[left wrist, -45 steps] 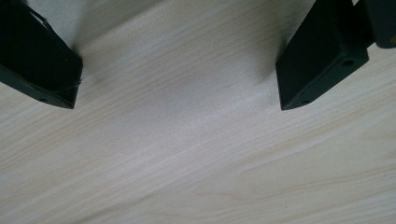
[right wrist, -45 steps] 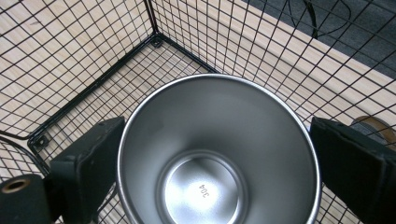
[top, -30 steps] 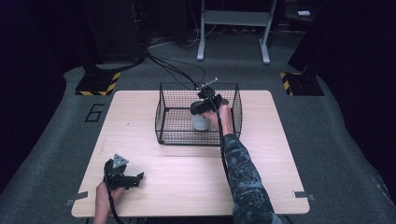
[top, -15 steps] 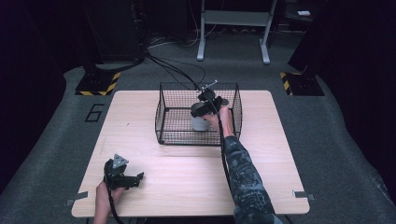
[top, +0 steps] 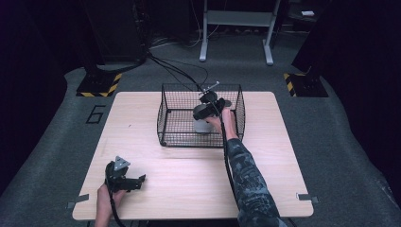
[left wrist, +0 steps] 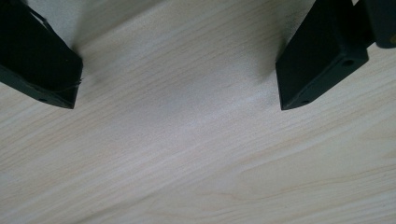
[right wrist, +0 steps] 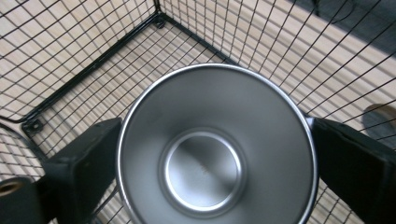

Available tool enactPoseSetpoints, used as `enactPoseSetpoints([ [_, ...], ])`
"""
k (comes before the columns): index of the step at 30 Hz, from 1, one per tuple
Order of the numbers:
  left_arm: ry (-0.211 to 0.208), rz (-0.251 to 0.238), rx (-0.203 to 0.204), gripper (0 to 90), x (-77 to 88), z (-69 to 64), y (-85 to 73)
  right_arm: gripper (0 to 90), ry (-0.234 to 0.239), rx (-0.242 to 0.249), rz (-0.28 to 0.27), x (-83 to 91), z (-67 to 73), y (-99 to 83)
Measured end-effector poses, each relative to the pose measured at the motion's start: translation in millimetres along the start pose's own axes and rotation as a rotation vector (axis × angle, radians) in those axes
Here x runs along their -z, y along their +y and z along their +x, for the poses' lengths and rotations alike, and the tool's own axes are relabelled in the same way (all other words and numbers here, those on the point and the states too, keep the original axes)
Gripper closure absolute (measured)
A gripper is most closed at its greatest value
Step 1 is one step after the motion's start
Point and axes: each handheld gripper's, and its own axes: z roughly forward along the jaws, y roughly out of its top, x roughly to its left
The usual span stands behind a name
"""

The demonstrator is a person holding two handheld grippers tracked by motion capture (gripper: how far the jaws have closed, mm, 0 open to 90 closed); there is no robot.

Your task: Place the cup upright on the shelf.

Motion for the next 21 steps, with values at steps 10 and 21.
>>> enactPoseSetpoints([
  [10,0.002,-0.010,0.007,0.5,-0.8,-0.3,-0.1,0.0,0.026,-0.019,-0.040,23.8,-0.4,-0.5],
  [21,0.001,-0.011,0.011,0.5,-0.9,-0.5,0.0,0.0,0.044,0.039,-0.127,80.8,14.9,-16.0],
])
